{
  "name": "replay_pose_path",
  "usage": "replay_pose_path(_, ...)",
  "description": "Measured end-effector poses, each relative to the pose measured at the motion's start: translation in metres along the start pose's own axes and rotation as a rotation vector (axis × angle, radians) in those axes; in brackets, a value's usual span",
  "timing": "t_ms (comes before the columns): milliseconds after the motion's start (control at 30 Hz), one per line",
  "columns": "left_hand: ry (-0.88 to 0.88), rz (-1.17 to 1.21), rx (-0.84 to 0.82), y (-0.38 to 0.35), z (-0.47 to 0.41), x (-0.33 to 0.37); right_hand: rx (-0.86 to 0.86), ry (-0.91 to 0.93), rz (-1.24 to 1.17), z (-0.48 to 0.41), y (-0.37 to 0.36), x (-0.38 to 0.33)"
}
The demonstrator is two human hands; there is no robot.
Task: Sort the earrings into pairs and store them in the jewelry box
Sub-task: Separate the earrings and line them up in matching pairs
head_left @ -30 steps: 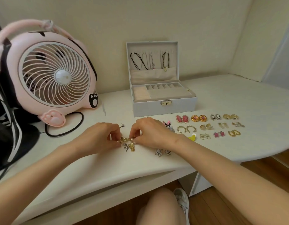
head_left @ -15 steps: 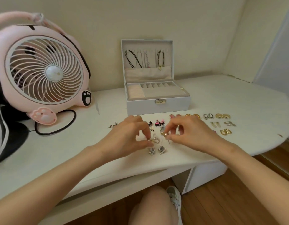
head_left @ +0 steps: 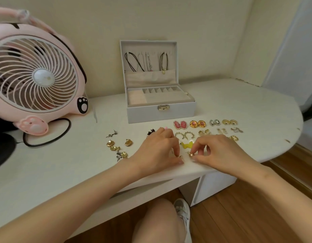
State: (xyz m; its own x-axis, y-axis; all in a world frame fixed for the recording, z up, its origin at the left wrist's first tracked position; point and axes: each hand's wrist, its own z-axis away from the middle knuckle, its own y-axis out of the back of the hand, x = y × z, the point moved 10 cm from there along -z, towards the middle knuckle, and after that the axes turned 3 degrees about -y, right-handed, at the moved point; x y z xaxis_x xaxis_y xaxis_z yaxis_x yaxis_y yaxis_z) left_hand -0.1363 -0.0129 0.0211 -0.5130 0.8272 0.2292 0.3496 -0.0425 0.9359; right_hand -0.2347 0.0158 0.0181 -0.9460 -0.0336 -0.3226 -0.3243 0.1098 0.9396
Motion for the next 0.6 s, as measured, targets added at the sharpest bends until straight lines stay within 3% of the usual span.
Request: replay_pose_path(600,-0.002,0.042,-0.017,-0.0048,-0.0031,-0.0044,0.033,-0.028,-0.027,-0.0037,-0.0031,0.0008)
